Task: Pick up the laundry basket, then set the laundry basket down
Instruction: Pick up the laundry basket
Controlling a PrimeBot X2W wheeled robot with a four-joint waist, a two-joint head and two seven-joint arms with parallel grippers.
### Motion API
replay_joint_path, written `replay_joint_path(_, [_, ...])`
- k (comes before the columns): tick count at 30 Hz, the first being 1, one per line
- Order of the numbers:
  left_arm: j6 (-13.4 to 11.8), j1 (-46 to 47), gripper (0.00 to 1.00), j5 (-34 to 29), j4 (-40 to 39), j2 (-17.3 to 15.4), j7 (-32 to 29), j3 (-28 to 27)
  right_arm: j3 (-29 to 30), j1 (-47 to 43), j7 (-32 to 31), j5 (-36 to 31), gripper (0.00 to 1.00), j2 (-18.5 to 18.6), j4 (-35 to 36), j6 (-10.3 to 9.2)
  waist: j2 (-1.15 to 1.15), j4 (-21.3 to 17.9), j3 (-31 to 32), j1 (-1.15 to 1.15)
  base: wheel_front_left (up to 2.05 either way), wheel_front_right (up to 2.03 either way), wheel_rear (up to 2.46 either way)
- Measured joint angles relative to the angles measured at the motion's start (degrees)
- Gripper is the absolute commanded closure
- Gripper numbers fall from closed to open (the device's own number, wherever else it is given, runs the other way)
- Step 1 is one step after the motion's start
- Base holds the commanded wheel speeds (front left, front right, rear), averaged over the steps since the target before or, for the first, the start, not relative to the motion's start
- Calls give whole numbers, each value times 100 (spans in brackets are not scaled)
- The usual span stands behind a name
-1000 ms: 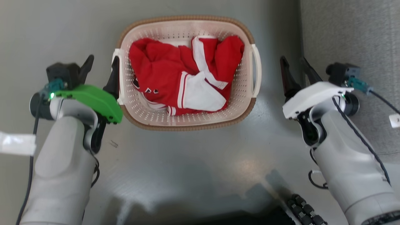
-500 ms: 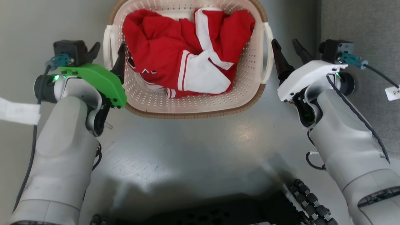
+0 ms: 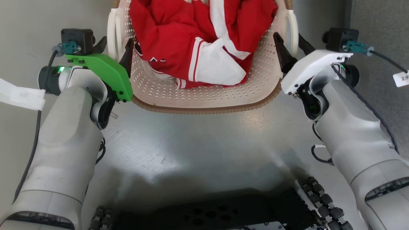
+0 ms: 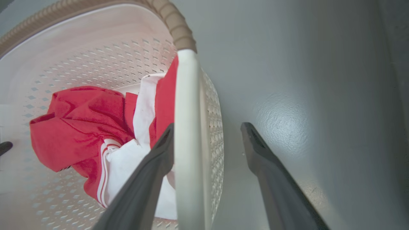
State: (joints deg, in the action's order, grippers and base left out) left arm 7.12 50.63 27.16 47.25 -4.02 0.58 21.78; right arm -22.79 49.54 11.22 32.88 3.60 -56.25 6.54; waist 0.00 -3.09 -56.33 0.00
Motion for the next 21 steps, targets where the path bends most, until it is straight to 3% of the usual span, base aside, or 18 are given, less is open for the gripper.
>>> replay_joint_path(2, [0, 26, 0, 44, 77, 3, 5, 62, -94, 103, 0, 129, 0, 0, -24, 1, 0, 45, -31, 0, 0, 0, 0])
replay_joint_path(3, [0, 38, 0, 75, 105, 5, 7, 77, -132, 127, 0, 162, 9, 0, -33, 2, 0, 57, -37, 0, 0, 0, 0])
replay_joint_path(4, [0, 54, 7, 102, 135, 8, 9, 92, -167, 154, 0, 188, 20, 0, -45, 2, 0, 66, -41, 0, 0, 0, 0])
replay_joint_path(5, [0, 73, 27, 114, 171, 9, 29, 110, -196, 172, 0, 213, 63, 0, -51, 11, 0, 74, -43, 0, 0, 0, 0])
replay_joint_path(6, [0, 101, 49, 138, 203, 9, 34, 132, -230, 181, 1, 237, 93, 0, -56, 30, 0, 80, -44, 0, 0, 0, 0])
replay_joint_path(7, [0, 122, 66, 154, 218, 9, 54, 153, -263, 185, 2, 252, 100, 0, -70, 51, 0, 86, -44, 0, 0, 0, 0])
replay_joint_path(8, [0, 137, 100, 172, 231, 11, 55, 187, -298, 187, 8, 259, 100, 0, -86, 51, 0, 89, -44, 0, 0, 0, 0])
replay_joint_path(21, [34, 224, 100, 491, 589, 85, 201, 506, -715, 218, 67, 494, 100, 18, -264, 41, 0, 81, 151, 0, 0, 0, 0])
